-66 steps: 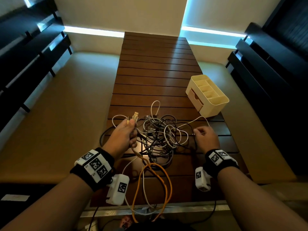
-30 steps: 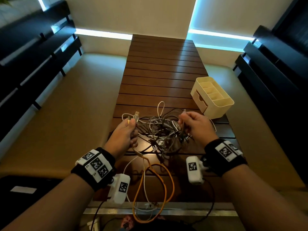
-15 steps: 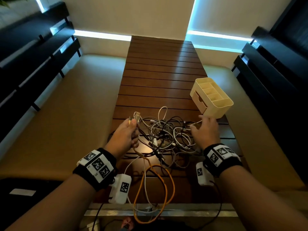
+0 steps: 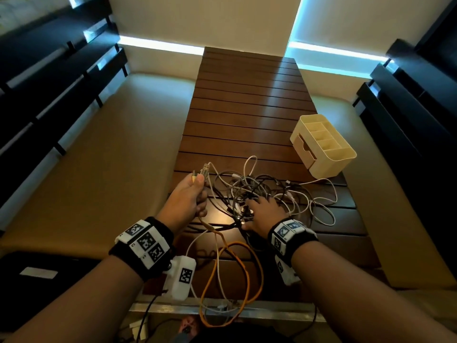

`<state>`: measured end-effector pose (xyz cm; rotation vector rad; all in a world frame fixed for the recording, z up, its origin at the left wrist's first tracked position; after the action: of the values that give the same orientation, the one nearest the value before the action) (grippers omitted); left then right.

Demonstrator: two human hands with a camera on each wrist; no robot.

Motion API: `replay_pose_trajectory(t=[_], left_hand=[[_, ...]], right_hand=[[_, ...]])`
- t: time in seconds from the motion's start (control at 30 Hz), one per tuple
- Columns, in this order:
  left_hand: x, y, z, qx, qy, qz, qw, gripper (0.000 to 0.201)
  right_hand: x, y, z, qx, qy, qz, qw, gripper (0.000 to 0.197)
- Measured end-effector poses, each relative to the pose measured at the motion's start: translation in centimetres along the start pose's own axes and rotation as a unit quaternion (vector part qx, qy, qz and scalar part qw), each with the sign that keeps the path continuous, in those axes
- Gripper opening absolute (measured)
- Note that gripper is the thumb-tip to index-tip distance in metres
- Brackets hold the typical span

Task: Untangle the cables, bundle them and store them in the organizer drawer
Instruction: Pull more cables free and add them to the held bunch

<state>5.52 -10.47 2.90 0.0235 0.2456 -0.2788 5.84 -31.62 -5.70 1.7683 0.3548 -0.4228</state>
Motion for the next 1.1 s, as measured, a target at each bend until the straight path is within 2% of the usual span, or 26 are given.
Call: replay_pose_trajectory(t=[0.1,0.23,0.3,0.4,0.47,0.53,0.67,0.77,0.87,0.93,1.1], left_hand=[[0.0,0.6,-0.2,-0.001,0.0,0.003,1.0,0.028],[0.0,1.1,-0.1,-0.007,-0.002,0.006,1.0,0.029],[0.0,1.2,-0.2,-0.007,-0.002,0.008,1.0,0.029],[0.2,1.1,-0.3,-0.009,-0.002,0.005,1.0,0.028],[0.3,0.8,-0.2,-0.008,0.0,-0.003,1.0,0.027],[0.5,0.5,0.1,-0.001,-0.001,-0.011,1.0,0.027],[0.6,0.0,0.6,0.003,-0.008,-0.025,1.0,0.027],[0.5,0.0,0.6,0.003,-0.009,-0.028,1.0,0.027],[0.2,0.3,0.4,0.009,-0.012,-0.026,1.0,0.028],[0.0,0.6,0.2,0.013,-0.009,-0.02,1.0,0.03],[-0.3,1.1,0.1,0.007,-0.002,-0.013,1.0,0.029]], right_hand=[[-0.1,0.8,0.0,0.044,0.028,0.009,0.999,0.053],[-1.5,1.7,0.5,0.149,0.021,0.035,0.988,0.038],[-2.1,2.7,0.6,0.241,0.021,0.075,0.967,0.036],[-3.0,5.0,0.6,0.365,0.042,0.136,0.92,0.034],[-3.5,6.4,0.7,0.407,0.053,0.157,0.898,0.034],[-3.6,7.3,1.1,0.419,0.05,0.176,0.889,0.035],[-3.0,7.1,1.7,0.375,0.049,0.223,0.898,0.038],[-2.9,5.8,1.3,0.288,0.074,0.24,0.924,0.024],[-2.7,3.3,0.9,0.167,0.12,0.188,0.96,0.011],[-2.3,2.0,1.2,0.129,0.117,0.157,0.972,0.008],[-1.2,1.2,2.3,0.148,0.082,0.148,0.974,0.006]])
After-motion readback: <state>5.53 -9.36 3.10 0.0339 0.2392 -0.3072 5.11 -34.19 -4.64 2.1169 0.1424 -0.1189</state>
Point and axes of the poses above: each hand's wrist, its own x-axis towards the middle knuckle, its own y-axis out of the back of the hand, z = x × y, the point moved 4 cm from there along x, towards the middle knuckle, and after that the axes turned 10 degrees about x, right-handed, at the moved point
